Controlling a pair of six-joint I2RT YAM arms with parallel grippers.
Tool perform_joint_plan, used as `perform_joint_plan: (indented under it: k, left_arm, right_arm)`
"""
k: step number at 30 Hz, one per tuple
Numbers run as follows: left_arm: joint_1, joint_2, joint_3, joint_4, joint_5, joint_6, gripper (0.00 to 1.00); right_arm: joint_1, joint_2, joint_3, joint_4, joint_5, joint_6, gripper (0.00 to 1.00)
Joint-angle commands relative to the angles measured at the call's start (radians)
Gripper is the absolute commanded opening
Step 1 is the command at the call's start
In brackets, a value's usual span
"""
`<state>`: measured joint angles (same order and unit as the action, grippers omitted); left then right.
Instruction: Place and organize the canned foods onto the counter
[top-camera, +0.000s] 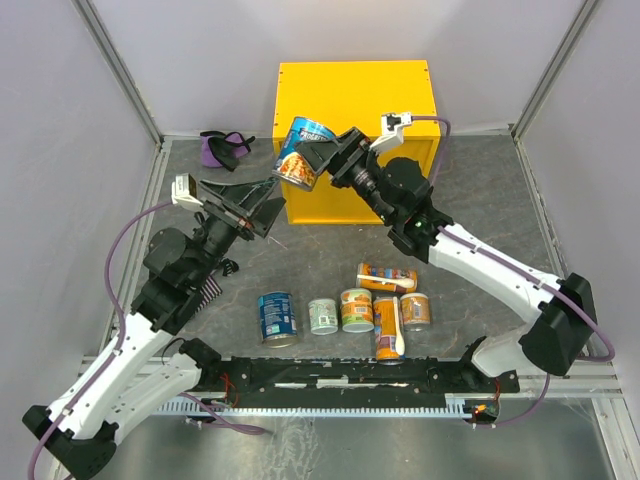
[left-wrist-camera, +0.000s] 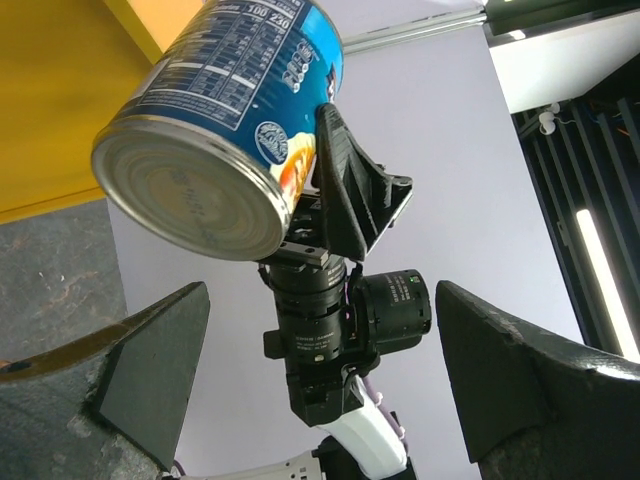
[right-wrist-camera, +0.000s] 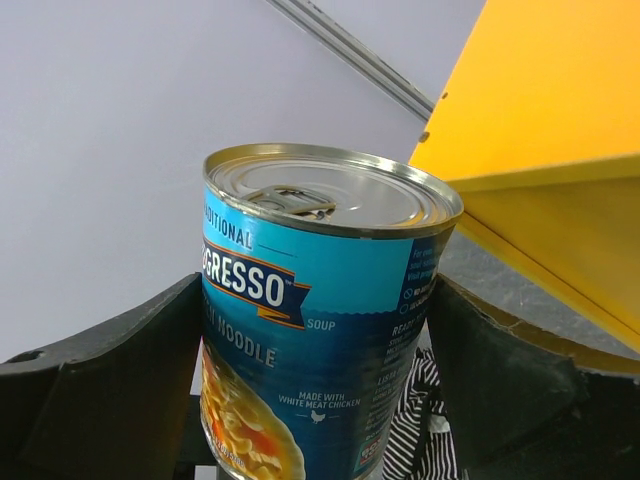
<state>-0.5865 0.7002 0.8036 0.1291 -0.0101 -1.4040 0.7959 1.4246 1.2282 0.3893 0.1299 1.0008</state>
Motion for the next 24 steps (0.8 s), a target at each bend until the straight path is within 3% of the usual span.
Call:
perform_joint_plan:
  k: [1, 12, 24]
  left_arm:
    - [0.003, -0.027, 0.014, 0.033, -0.018, 0.046, 0.99]
    - [0.017, -0.035, 0.009, 0.011, -0.01, 0.064, 0.99]
    - [0.059, 0.001, 0.021, 0.003, 0.043, 0.095, 0.99]
  right_arm:
    - [-0.007, -0.024, 0.16, 0.201, -0.034, -0.005, 0.02]
    - [-0.053, 0.039, 0.369, 0.105, -0.092, -0.099, 0.02]
    - [-0.19, 0.113, 0.527, 0.021, -0.173, -0.194, 0.02]
